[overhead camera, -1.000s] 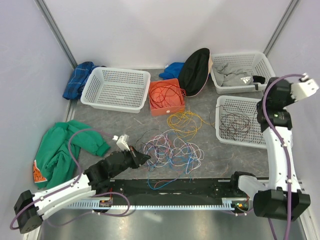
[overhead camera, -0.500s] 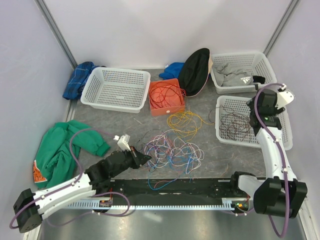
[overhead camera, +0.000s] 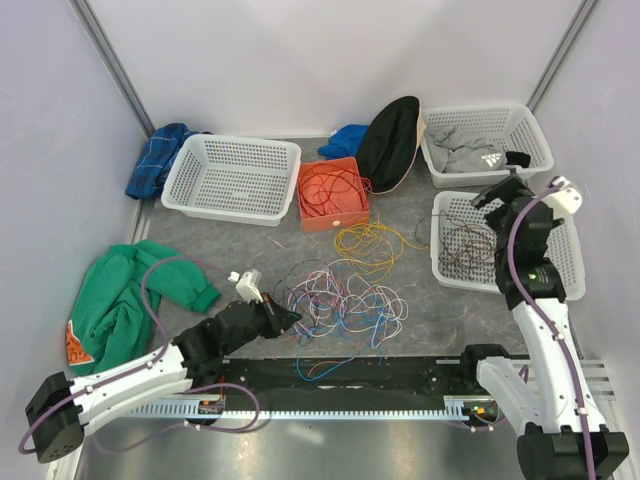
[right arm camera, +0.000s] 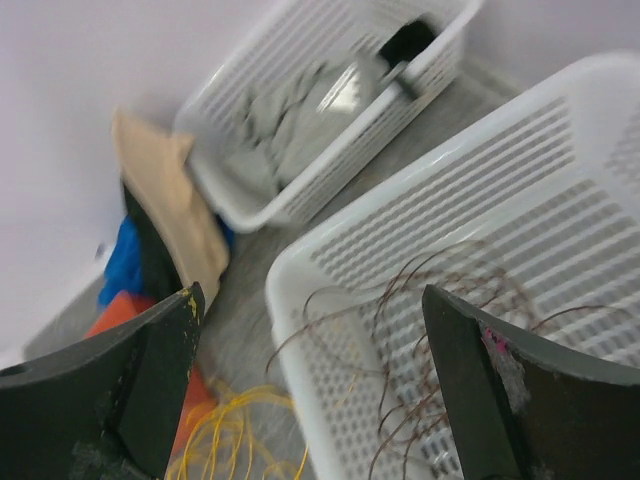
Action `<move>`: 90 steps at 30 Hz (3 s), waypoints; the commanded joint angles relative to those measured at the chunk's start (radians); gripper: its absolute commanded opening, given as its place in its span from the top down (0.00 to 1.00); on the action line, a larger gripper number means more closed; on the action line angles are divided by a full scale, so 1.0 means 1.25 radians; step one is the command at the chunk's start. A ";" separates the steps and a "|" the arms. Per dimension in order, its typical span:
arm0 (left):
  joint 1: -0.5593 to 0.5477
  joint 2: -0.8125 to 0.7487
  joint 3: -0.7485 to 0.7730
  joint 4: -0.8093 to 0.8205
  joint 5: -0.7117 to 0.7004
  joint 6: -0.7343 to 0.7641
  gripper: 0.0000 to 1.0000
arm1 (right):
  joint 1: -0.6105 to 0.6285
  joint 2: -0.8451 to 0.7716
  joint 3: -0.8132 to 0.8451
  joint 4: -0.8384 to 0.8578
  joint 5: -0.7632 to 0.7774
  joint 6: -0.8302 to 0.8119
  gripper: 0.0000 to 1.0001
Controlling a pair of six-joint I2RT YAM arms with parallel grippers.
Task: Untangle the cables
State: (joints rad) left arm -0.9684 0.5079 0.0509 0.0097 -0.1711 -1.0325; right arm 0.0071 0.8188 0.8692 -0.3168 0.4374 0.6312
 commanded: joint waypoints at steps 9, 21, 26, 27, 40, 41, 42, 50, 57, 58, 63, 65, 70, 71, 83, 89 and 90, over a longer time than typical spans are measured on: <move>-0.001 0.042 0.006 0.000 -0.040 -0.010 0.98 | 0.240 0.183 -0.039 0.100 -0.059 -0.086 0.02; -0.002 0.035 -0.012 -0.003 -0.046 -0.039 0.98 | 0.212 0.160 -0.179 0.220 -0.010 0.151 0.02; -0.001 0.035 -0.019 0.000 -0.040 -0.042 0.98 | 0.188 0.087 -0.301 0.356 -0.071 0.337 0.02; -0.002 0.037 -0.019 0.000 -0.039 -0.042 0.98 | 0.187 0.089 -0.316 0.374 -0.077 0.366 0.02; -0.002 0.050 -0.027 0.025 -0.026 -0.056 0.98 | 0.112 0.160 -0.439 0.559 -0.070 0.707 0.03; -0.002 0.048 -0.027 0.025 -0.025 -0.056 0.98 | 0.101 0.165 -0.455 0.595 -0.075 0.723 0.05; -0.001 0.048 -0.028 0.024 -0.025 -0.056 0.98 | 0.084 0.170 -0.458 0.607 -0.076 0.726 0.06; -0.002 0.049 -0.038 0.031 -0.036 -0.064 0.98 | 0.045 0.216 -0.458 0.653 -0.092 0.705 0.41; -0.001 0.073 -0.035 0.040 -0.032 -0.063 0.98 | 0.014 0.298 -0.439 0.716 -0.154 0.687 0.50; -0.002 0.075 -0.035 0.040 -0.031 -0.064 0.98 | 0.010 0.326 -0.438 0.731 -0.169 0.687 0.50; -0.002 0.076 -0.036 0.041 -0.030 -0.067 0.98 | 0.004 0.362 -0.438 0.785 -0.190 0.679 0.76; -0.001 0.077 -0.038 0.041 -0.031 -0.070 0.98 | 0.002 0.359 -0.433 0.787 -0.189 0.665 0.86; -0.002 0.077 -0.036 0.041 -0.029 -0.070 0.98 | -0.003 0.283 -0.419 0.763 -0.187 0.620 0.99; -0.002 0.077 -0.037 0.041 -0.028 -0.070 0.98 | -0.002 0.269 -0.406 0.731 -0.184 0.608 0.99; -0.002 0.094 -0.038 0.062 -0.021 -0.072 0.98 | -0.003 0.247 -0.333 0.574 -0.223 0.588 0.30; -0.001 0.086 -0.038 0.066 -0.028 -0.074 0.98 | -0.002 0.192 -0.382 0.576 -0.227 0.628 0.27; -0.002 0.087 -0.055 0.077 -0.028 -0.075 0.98 | -0.002 0.187 -0.387 0.580 -0.219 0.630 0.27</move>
State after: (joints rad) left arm -0.9684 0.6209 0.0509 0.0448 -0.1993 -1.0855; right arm 0.0082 1.1030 0.4110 0.3950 0.1581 1.3880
